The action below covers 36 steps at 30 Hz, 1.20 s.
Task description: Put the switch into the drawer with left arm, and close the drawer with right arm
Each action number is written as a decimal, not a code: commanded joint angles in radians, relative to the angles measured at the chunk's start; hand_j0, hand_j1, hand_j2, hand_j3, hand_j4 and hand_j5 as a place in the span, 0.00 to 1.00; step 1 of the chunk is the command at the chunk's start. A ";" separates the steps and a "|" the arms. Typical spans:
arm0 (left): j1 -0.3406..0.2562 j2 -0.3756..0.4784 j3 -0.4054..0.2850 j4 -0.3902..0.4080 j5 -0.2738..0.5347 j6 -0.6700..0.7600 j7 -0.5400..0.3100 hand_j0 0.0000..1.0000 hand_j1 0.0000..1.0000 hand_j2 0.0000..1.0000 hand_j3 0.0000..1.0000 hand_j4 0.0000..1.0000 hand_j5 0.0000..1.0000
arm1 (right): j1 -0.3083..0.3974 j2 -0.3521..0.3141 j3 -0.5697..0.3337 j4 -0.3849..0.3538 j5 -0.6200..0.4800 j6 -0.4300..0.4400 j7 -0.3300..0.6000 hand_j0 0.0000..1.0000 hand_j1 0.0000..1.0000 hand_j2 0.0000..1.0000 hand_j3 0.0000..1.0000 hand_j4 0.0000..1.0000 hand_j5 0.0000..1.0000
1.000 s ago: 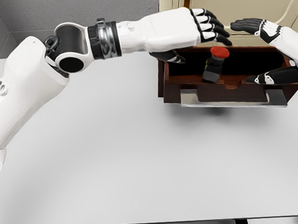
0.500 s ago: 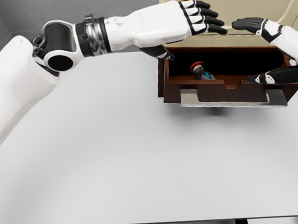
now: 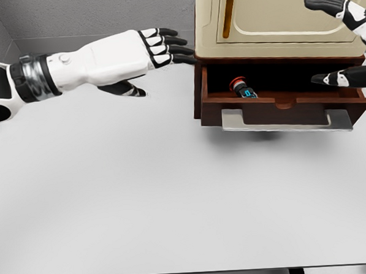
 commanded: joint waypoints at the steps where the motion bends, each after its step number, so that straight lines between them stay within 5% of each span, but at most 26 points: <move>1: 0.000 0.056 0.023 0.015 0.016 0.002 0.001 1.00 1.00 1.00 1.00 1.00 1.00 | 0.000 0.001 -0.021 0.001 -0.006 0.000 0.002 1.00 1.00 1.00 1.00 1.00 1.00; 5: 0.034 0.092 0.023 0.073 0.016 0.002 0.001 1.00 1.00 1.00 1.00 1.00 1.00 | 0.011 -0.049 -0.030 0.001 -0.006 0.000 0.000 1.00 1.00 1.00 1.00 1.00 1.00; 11: 0.101 0.121 0.023 0.138 0.016 0.002 0.001 1.00 1.00 1.00 1.00 1.00 1.00 | 0.018 -0.023 -0.071 0.001 -0.009 0.000 -0.001 1.00 1.00 1.00 1.00 1.00 1.00; 14: 0.107 0.142 0.024 0.138 0.016 0.002 0.001 1.00 1.00 1.00 1.00 1.00 1.00 | 0.017 0.023 -0.099 0.001 0.005 0.000 0.129 0.54 0.54 0.54 0.54 0.54 0.54; 23: 0.112 0.172 0.024 0.208 0.051 0.002 0.002 1.00 1.00 1.00 1.00 1.00 1.00 | 0.014 -0.011 -0.090 -0.001 0.080 0.000 0.155 0.51 0.51 0.51 0.51 0.51 0.51; 30: 0.114 0.172 0.024 0.205 0.051 0.002 0.002 1.00 1.00 1.00 1.00 1.00 1.00 | 0.017 0.015 0.034 -0.001 0.096 0.000 0.158 0.50 0.50 0.50 0.50 0.50 0.50; 36: 0.121 0.168 0.024 0.202 0.051 0.002 0.002 1.00 1.00 1.00 1.00 1.00 1.00 | 0.017 0.040 0.048 0.002 0.134 0.000 0.158 0.50 0.50 0.50 0.50 0.50 0.50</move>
